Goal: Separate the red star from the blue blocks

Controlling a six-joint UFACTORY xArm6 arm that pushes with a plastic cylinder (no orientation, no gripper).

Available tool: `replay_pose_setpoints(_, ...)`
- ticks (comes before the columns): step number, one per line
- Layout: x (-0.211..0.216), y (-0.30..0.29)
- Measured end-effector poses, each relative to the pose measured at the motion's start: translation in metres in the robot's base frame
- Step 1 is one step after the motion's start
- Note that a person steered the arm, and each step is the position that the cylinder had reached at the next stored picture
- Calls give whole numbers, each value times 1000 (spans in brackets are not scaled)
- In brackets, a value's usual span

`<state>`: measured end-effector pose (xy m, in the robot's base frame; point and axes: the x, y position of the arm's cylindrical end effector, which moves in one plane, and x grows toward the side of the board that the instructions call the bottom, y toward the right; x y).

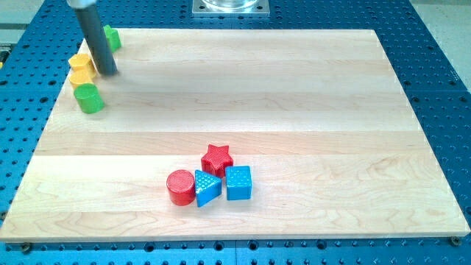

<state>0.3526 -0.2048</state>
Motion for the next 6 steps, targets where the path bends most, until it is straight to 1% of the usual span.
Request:
replay_pose_setpoints(1, 138, 20)
replay_pose_setpoints(2, 180, 63)
replay_pose_setpoints(3, 190, 130)
replay_pose_setpoints(5, 183, 243)
replay_pose_setpoints(6, 144, 245)
